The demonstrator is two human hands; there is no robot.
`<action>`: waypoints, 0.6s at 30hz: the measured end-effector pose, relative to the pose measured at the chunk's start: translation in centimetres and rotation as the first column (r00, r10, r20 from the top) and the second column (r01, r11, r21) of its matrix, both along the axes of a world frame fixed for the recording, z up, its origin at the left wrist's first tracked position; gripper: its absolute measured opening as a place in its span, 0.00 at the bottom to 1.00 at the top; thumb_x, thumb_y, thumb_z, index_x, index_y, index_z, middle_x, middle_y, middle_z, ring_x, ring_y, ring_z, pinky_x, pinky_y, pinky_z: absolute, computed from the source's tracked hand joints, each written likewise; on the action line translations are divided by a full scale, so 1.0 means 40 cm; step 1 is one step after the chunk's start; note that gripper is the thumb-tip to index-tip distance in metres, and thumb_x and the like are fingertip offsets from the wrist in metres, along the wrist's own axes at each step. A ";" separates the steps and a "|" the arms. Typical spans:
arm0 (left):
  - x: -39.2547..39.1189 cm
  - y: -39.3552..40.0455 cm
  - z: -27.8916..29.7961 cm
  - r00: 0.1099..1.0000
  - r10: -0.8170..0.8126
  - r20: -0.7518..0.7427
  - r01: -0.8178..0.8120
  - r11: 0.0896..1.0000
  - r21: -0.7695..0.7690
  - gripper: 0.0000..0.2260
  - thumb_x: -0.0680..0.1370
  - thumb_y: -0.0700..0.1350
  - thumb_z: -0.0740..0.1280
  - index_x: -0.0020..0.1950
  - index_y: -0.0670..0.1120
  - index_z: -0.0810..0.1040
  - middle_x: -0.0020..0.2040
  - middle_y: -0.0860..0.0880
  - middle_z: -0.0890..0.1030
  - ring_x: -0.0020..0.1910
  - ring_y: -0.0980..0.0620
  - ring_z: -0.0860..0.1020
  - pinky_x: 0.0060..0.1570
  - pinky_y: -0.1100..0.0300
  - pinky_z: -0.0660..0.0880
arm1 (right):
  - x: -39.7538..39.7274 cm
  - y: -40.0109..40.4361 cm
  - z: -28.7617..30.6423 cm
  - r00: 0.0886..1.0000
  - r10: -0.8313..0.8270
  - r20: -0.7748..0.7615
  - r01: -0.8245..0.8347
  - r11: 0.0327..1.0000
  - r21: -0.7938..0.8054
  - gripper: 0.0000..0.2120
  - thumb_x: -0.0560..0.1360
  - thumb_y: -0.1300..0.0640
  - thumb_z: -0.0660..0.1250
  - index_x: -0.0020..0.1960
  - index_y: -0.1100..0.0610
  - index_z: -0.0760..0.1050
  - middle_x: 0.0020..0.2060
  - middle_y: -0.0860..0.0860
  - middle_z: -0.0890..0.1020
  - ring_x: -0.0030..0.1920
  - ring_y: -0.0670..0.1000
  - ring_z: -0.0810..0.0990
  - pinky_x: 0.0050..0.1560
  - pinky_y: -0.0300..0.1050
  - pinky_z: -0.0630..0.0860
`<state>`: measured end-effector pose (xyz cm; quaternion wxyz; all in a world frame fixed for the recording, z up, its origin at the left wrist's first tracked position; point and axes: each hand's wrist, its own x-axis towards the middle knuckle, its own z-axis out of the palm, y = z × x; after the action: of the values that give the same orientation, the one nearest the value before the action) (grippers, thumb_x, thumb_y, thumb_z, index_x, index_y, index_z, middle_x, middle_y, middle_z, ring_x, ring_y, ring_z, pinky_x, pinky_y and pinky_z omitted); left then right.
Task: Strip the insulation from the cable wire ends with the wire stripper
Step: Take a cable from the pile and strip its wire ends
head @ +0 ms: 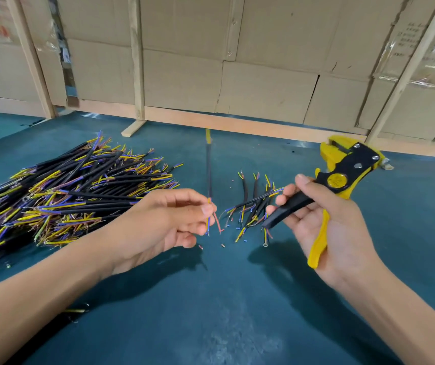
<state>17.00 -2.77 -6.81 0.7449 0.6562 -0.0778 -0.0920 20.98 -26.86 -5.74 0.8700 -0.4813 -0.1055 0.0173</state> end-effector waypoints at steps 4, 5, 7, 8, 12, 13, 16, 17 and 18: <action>-0.001 -0.019 0.006 0.997 0.033 -0.065 -0.041 0.991 -0.126 0.07 0.71 0.43 0.75 0.47 0.44 0.84 0.39 0.45 0.79 0.34 0.51 0.76 0.33 0.60 0.71 | -0.026 0.029 -0.029 0.986 0.165 -0.019 -0.166 0.981 -0.101 0.02 0.73 0.62 0.71 0.43 0.59 0.79 0.38 0.60 0.78 0.37 0.59 0.78 0.42 0.58 0.80; -0.003 -0.024 0.007 0.997 0.036 -0.072 -0.046 0.989 -0.140 0.06 0.71 0.43 0.75 0.46 0.44 0.84 0.39 0.45 0.78 0.34 0.51 0.75 0.33 0.59 0.71 | -0.035 0.036 -0.035 0.980 0.200 -0.019 -0.200 0.971 -0.128 0.01 0.74 0.62 0.71 0.43 0.59 0.79 0.39 0.61 0.79 0.38 0.60 0.78 0.42 0.58 0.80; -0.008 -0.035 0.008 0.996 0.025 -0.081 -0.039 0.984 -0.176 0.05 0.71 0.42 0.74 0.46 0.44 0.84 0.39 0.45 0.77 0.34 0.50 0.75 0.33 0.59 0.71 | -0.049 0.047 -0.045 0.974 0.228 -0.001 -0.224 0.954 -0.199 0.02 0.73 0.61 0.72 0.44 0.59 0.80 0.42 0.62 0.81 0.40 0.60 0.79 0.44 0.58 0.80; -0.011 -0.040 0.007 0.997 0.014 -0.078 -0.029 0.981 -0.192 0.05 0.71 0.41 0.73 0.46 0.44 0.84 0.39 0.44 0.78 0.34 0.50 0.76 0.32 0.59 0.72 | -0.054 0.052 -0.047 0.973 0.232 0.012 -0.223 0.947 -0.232 0.03 0.73 0.61 0.73 0.45 0.60 0.81 0.44 0.63 0.82 0.40 0.60 0.80 0.45 0.58 0.80; -0.026 -0.060 -0.003 0.999 -0.015 -0.042 0.005 0.977 -0.214 0.06 0.71 0.39 0.75 0.48 0.43 0.85 0.40 0.43 0.83 0.35 0.51 0.82 0.32 0.61 0.76 | -0.066 0.057 -0.046 0.967 0.254 0.035 -0.231 0.922 -0.311 0.05 0.70 0.63 0.75 0.45 0.57 0.82 0.41 0.63 0.81 0.40 0.61 0.81 0.47 0.60 0.82; -0.028 -0.064 -0.004 0.999 -0.012 -0.037 0.004 0.979 -0.203 0.06 0.71 0.38 0.76 0.48 0.43 0.85 0.39 0.43 0.84 0.36 0.50 0.83 0.32 0.61 0.76 | -0.066 0.055 -0.044 0.966 0.255 0.042 -0.228 0.917 -0.326 0.05 0.70 0.64 0.75 0.44 0.57 0.82 0.40 0.61 0.81 0.40 0.61 0.81 0.47 0.59 0.82; -0.029 -0.073 -0.007 0.999 -0.014 -0.045 0.005 0.981 -0.192 0.06 0.72 0.37 0.76 0.47 0.43 0.84 0.37 0.43 0.83 0.34 0.51 0.82 0.31 0.61 0.76 | -0.064 0.050 -0.040 0.967 0.250 0.040 -0.220 0.909 -0.355 0.06 0.70 0.66 0.74 0.46 0.61 0.80 0.38 0.60 0.81 0.39 0.61 0.80 0.47 0.57 0.81; -0.028 -0.074 -0.007 0.998 -0.016 -0.055 0.005 0.979 -0.204 0.06 0.72 0.38 0.74 0.47 0.42 0.84 0.37 0.44 0.82 0.33 0.51 0.81 0.31 0.61 0.76 | -0.063 0.049 -0.039 0.968 0.249 0.022 -0.226 0.911 -0.344 0.08 0.69 0.66 0.74 0.47 0.63 0.78 0.38 0.61 0.81 0.39 0.62 0.80 0.47 0.58 0.81; -0.027 -0.074 -0.006 0.998 -0.019 -0.066 0.004 0.976 -0.216 0.06 0.71 0.39 0.73 0.48 0.42 0.84 0.36 0.44 0.81 0.33 0.51 0.80 0.31 0.60 0.75 | -0.061 0.047 -0.037 0.969 0.249 0.004 -0.234 0.915 -0.328 0.09 0.69 0.66 0.74 0.48 0.64 0.78 0.38 0.62 0.80 0.38 0.63 0.80 0.47 0.59 0.81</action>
<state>15.94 -5.74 -7.05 0.8135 0.5673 -0.0658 -0.1095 18.54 -24.98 -7.23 0.7673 -0.6016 -0.1795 0.1307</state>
